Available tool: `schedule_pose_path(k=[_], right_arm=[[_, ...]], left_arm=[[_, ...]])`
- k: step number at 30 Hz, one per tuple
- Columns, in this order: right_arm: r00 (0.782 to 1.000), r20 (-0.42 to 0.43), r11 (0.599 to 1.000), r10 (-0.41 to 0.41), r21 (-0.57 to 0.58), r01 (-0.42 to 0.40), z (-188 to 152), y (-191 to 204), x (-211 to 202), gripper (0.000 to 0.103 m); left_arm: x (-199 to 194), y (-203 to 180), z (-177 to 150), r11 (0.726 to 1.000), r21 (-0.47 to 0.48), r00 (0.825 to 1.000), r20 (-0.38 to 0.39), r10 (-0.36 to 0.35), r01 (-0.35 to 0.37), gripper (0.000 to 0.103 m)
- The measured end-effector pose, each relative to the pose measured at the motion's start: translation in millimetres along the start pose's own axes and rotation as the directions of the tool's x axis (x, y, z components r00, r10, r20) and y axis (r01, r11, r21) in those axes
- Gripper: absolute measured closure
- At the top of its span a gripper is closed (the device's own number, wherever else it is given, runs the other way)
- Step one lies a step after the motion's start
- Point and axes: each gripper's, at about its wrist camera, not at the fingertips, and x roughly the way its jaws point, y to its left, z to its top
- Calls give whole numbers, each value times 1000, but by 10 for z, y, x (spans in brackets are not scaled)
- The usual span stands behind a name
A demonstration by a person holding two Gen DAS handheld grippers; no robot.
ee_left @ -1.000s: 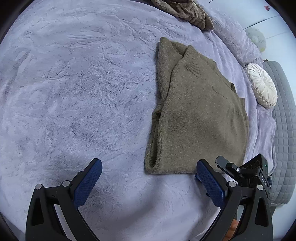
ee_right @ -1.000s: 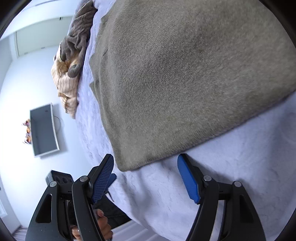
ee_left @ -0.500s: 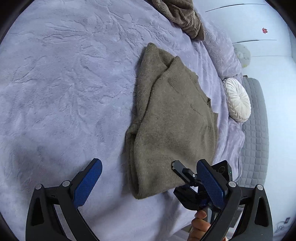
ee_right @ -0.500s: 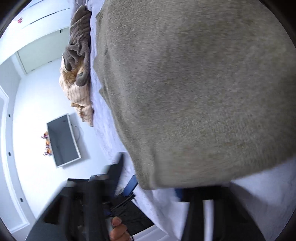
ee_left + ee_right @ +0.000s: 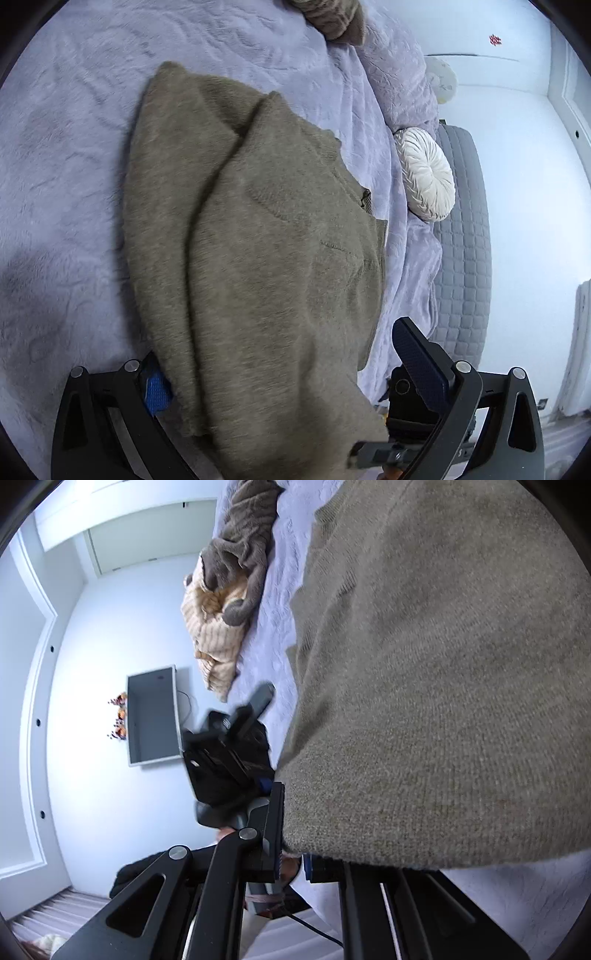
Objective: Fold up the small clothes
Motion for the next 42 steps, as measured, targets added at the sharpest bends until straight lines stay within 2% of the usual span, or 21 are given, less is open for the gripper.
schedule_pose_path(k=[2, 4, 6, 8, 10, 13, 14, 15, 17, 19, 21, 22, 24, 26, 28, 31, 33, 35, 37, 39, 42], right_arm=[[998, -35, 999, -50, -9, 50, -43, -34, 58, 94], [983, -104, 988, -148, -56, 143, -116, -39, 114, 90], [945, -184, 960, -270, -123, 251, -197, -20, 147, 89], [911, -223, 932, -347, -187, 309, -255, 18, 90, 89], [897, -204, 909, -392, -239, 343, -244, 94, -88, 89], [882, -67, 858, -467, -276, 433, -51, 218, -451, 89], [852, 22, 813, -523, -286, 507, 67, 264, -583, 89], [809, 89, 762, -581, -292, 579, 149, 280, -665, 89], [716, 171, 659, -677, -292, 693, 364, 295, -686, 89], [688, 206, 624, -696, -300, 721, 545, 244, -633, 90], [644, 158, 580, -749, -315, 752, 666, 28, -467, 90], [635, 136, 573, -760, -321, 754, 692, -74, -383, 90], [640, 161, 566, -752, -341, 751, 694, -125, -336, 90], [657, 160, 586, -737, -333, 738, 673, -122, -392, 90], [695, 143, 633, -704, -317, 706, 645, -166, -544, 90], [760, 112, 721, -640, -257, 644, 661, -172, -755, 90], [789, 116, 753, -604, -240, 612, 633, -173, -941, 90], [813, 135, 780, -566, -233, 581, 658, -150, -1183, 90], [834, 154, 804, -529, -223, 551, 645, -125, -1428, 90], [853, 177, 830, -490, -205, 519, 649, -171, -1695, 90], [876, 204, 874, -438, -132, 468, 784, -313, -2034, 81]], left_arm=[[16, -91, -16, 997, 35, 997, 23, 73, -74, 7], [68, -155, -15, 982, 65, 984, 44, 174, -176, 10], [111, -173, -43, 967, 78, 970, 55, 237, -241, 21], [160, -184, -42, 953, 86, 956, 59, 287, -291, 24], [200, -228, -53, 942, 103, 947, 68, 314, -320, 24], [270, -277, -89, 917, 136, 927, 80, 368, -376, 28], [294, -282, -104, 900, 146, 912, 87, 402, -411, 35], [322, -277, -113, 883, 155, 897, 89, 434, -443, 41], [338, -294, -128, 866, 161, 881, 106, 462, -473, 50], [339, -326, -147, 863, 163, 878, 124, 463, -478, 66], [340, -378, -172, 854, 166, 869, 143, 473, -492, 76], [312, -410, -186, 853, 163, 866, 153, 475, -497, 78], [246, -517, -212, 865, 143, 872, 178, 455, -481, 81], [157, -626, -237, 889, 130, 889, 202, 410, -439, 81], [113, -830, -262, 904, 133, 900, 226, 372, -407, 81], [155, -1210, -298, 907, 171, 906, 255, 337, -385, 81], [263, -1506, -326, 902, 207, 910, 263, 321, -378, 81], [430, -1802, -342, 890, 245, 910, 264, 319, -383, 81], [717, -2153, -389, 858, 313, 906, 257, 336, -407, 81], [1065, -2420, -472, 811, 390, 898, 245, 365, -436, 81], [1670, -2645, -605, 751, 473, 887, 203, 415, -460, 81]])
